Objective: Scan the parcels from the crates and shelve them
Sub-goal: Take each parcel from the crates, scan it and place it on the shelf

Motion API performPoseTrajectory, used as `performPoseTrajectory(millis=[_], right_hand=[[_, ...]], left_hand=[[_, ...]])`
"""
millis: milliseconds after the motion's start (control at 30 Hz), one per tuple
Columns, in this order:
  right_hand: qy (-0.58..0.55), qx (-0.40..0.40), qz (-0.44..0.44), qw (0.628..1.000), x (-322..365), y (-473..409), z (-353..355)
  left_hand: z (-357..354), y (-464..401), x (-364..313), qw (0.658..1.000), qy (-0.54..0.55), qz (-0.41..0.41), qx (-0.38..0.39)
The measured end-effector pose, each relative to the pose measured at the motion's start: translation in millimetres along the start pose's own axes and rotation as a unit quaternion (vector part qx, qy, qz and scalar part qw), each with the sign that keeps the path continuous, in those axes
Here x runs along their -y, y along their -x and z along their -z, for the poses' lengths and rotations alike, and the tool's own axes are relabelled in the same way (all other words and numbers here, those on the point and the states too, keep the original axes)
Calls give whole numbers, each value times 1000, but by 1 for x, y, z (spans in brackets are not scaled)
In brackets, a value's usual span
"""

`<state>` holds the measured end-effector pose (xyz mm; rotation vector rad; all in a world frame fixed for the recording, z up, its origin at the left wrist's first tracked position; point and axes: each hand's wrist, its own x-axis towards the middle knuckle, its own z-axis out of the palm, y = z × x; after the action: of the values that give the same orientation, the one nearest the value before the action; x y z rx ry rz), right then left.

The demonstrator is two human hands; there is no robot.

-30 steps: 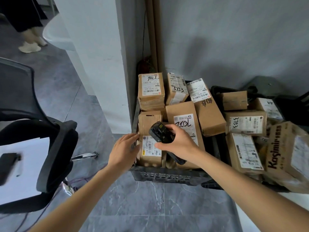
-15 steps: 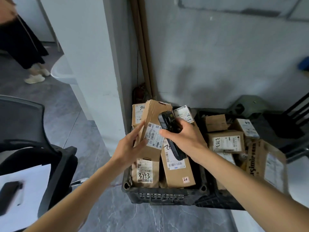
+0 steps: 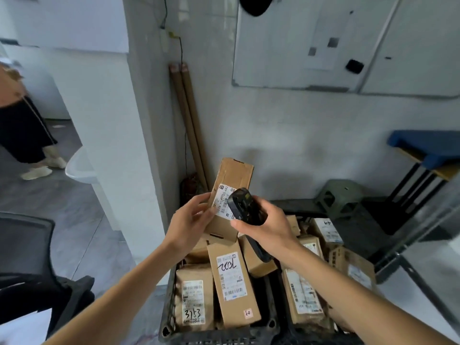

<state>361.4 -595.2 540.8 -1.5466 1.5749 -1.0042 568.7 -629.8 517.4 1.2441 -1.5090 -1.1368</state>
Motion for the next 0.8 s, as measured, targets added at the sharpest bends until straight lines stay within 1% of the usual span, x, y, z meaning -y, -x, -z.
performPoseTrajectory(millis=[67,133,300,433,500,633,800], right_hand=[[0,-11,7,1000,7,3,13],[-2,-16,9,1000,11,6,26],[36,-13,19,999,24,19,58],[137,-27,21,990,42,35,91],[219,-27,21,975,57,47,109],[399,-48,30,915,85,77,139],[466,-82,12,881,103,121,158]], left_hand=[[-3,1,-12,999,11,2,46],[-5,0,-23,997,4,5,73],[-16,-2,-52,996,-46,-6,77],[-29,0,-76,994,-69,-31,80],[-34,0,-89,993,-76,-38,83],[-42,8,-116,990,-86,-51,103],[-51,28,-146,980,-104,-80,152]])
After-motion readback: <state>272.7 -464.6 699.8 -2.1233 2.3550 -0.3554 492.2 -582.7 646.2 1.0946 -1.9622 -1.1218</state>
